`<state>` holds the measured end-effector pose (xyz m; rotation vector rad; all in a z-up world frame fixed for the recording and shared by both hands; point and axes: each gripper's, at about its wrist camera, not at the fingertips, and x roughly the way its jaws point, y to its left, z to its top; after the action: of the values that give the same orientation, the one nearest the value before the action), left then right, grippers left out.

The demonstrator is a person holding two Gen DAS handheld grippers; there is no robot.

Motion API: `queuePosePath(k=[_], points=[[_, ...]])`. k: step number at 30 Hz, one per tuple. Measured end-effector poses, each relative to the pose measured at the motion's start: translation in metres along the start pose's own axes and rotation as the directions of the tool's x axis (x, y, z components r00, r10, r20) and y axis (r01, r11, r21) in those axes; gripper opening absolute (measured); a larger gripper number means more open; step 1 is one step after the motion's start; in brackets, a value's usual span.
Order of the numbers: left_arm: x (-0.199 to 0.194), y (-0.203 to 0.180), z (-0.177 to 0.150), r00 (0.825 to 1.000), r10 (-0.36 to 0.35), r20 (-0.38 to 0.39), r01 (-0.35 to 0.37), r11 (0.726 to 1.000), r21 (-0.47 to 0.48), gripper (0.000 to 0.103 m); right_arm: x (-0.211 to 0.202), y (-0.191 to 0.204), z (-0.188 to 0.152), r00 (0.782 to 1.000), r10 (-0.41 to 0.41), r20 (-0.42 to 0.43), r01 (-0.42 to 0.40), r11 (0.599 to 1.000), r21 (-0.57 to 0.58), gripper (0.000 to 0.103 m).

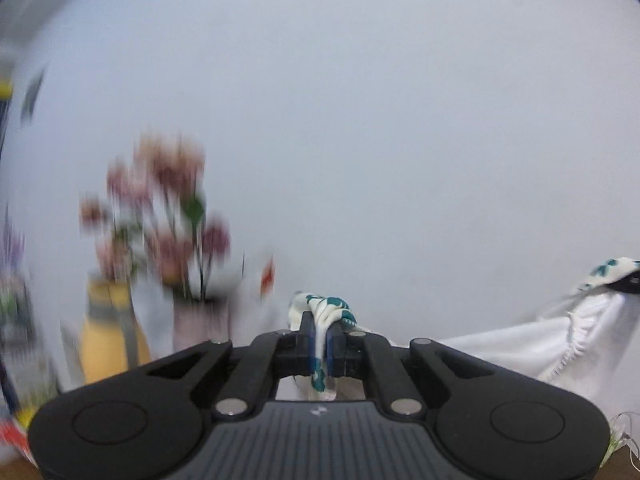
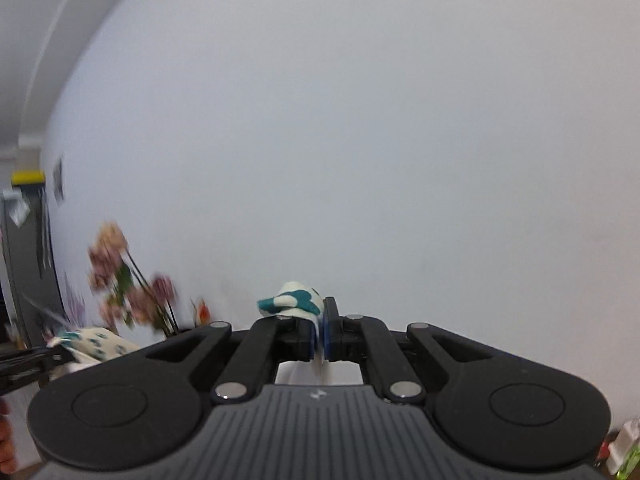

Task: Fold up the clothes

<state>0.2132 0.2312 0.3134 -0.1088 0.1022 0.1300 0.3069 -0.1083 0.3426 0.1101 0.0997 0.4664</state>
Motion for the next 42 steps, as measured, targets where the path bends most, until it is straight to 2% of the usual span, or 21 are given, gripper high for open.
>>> queuePosePath(k=[4, 7, 10, 13, 16, 18, 21, 24, 25, 27, 28, 29, 30, 31, 32, 34, 36, 38, 39, 41, 42], points=[[-0.067, -0.039, -0.012, 0.996, -0.080, -0.036, 0.083, 0.992, 0.096, 0.004, -0.031, -0.040, -0.014, 0.997, -0.046, -0.065, 0.046, 0.999, 0.002, 0.003], [-0.105, -0.076, -0.063, 0.975, -0.174, -0.141, 0.194, 0.970, 0.144, 0.004, -0.043, -0.073, -0.058, 0.974, -0.102, -0.202, 0.099, 0.995, -0.028, 0.003], [-0.129, -0.112, -0.139, 0.906, -0.274, -0.322, 0.327, 0.937, 0.123, 0.004, -0.056, -0.108, -0.117, 0.920, -0.154, -0.359, 0.140, 0.988, -0.065, 0.003], [-0.140, -0.143, -0.210, 0.798, -0.376, -0.472, 0.442, 0.896, 0.034, 0.004, -0.066, -0.140, -0.177, 0.845, -0.211, -0.492, 0.190, 0.977, -0.093, 0.003], [-0.140, -0.167, -0.257, 0.713, -0.441, -0.545, 0.490, 0.869, -0.061, 0.004, -0.075, -0.168, -0.231, 0.769, -0.261, -0.584, 0.246, 0.963, -0.108, 0.003], [-0.139, -0.182, -0.276, 0.690, -0.459, -0.559, 0.502, 0.861, -0.087, 0.004, -0.078, -0.180, -0.258, 0.737, -0.290, -0.610, 0.279, 0.953, -0.116, 0.003], [-0.134, -0.192, -0.291, 0.673, -0.468, -0.573, 0.507, 0.856, -0.103, 0.005, -0.078, -0.190, -0.285, 0.715, -0.301, -0.631, 0.307, 0.946, -0.103, 0.004], [-0.134, -0.195, -0.301, 0.641, -0.473, -0.604, 0.526, 0.844, -0.103, 0.008, -0.082, -0.189, -0.298, 0.703, -0.303, -0.644, 0.315, 0.944, -0.100, 0.005], [-0.138, -0.193, -0.304, 0.628, -0.476, -0.616, 0.537, 0.838, -0.099, 0.013, -0.081, -0.190, -0.300, 0.697, -0.302, -0.651, 0.317, 0.943, -0.099, 0.008], [-0.150, -0.186, -0.303, 0.611, -0.478, -0.631, 0.557, 0.826, -0.087, 0.024, -0.085, -0.191, -0.306, 0.684, -0.302, -0.664, 0.325, 0.941, -0.094, 0.031], [-0.155, -0.181, -0.302, 0.610, -0.477, -0.633, 0.562, 0.823, -0.079, 0.031, -0.089, -0.191, -0.306, 0.684, -0.309, -0.661, 0.329, 0.939, -0.099, 0.057], [-0.159, -0.174, -0.299, 0.616, -0.473, -0.630, 0.562, 0.825, -0.070, 0.048, -0.095, -0.189, -0.303, 0.690, -0.320, -0.649, 0.330, 0.937, -0.111, 0.076], [-0.162, -0.164, -0.295, 0.631, -0.465, -0.621, 0.553, 0.831, -0.060, 0.060, -0.103, -0.187, -0.298, 0.699, -0.338, -0.631, 0.331, 0.934, -0.133, 0.079], [-0.165, -0.153, -0.291, 0.650, -0.455, -0.608, 0.540, 0.840, -0.052, 0.079, -0.110, -0.184, -0.293, 0.707, -0.355, -0.612, 0.332, 0.930, -0.155, 0.080], [-0.168, -0.140, -0.286, 0.672, -0.445, -0.592, 0.524, 0.851, -0.045, 0.085, -0.118, -0.181, -0.288, 0.716, -0.369, -0.592, 0.333, 0.927, -0.175, 0.080], [-0.170, -0.111, -0.276, 0.702, -0.425, -0.571, 0.492, 0.870, -0.043, 0.085, -0.134, -0.170, -0.275, 0.747, -0.368, -0.553, 0.316, 0.929, -0.193, 0.082], [-0.169, -0.088, -0.268, 0.712, -0.411, -0.570, 0.466, 0.883, -0.054, 0.088, -0.149, -0.155, -0.263, 0.783, -0.348, -0.516, 0.284, 0.937, -0.202, 0.083], [-0.166, -0.070, -0.263, 0.726, -0.383, -0.571, 0.437, 0.898, -0.046, 0.089, -0.162, -0.128, -0.258, 0.824, -0.206, -0.527, 0.146, 0.977, -0.154, 0.084], [-0.162, -0.062, -0.262, 0.740, -0.350, -0.575, 0.409, 0.912, -0.028, 0.089, -0.167, -0.114, -0.259, 0.832, -0.116, -0.543, 0.060, 0.991, -0.119, 0.084], [-0.148, -0.049, -0.261, 0.763, -0.269, -0.588, 0.340, 0.940, 0.011, 0.089, -0.174, -0.082, -0.278, 0.804, 0.066, -0.592, -0.110, 0.993, -0.039, 0.085], [-0.137, -0.043, -0.263, 0.766, -0.235, -0.599, 0.309, 0.951, 0.023, 0.089, -0.176, -0.069, -0.287, 0.782, 0.130, -0.610, -0.171, 0.985, -0.008, 0.085]])
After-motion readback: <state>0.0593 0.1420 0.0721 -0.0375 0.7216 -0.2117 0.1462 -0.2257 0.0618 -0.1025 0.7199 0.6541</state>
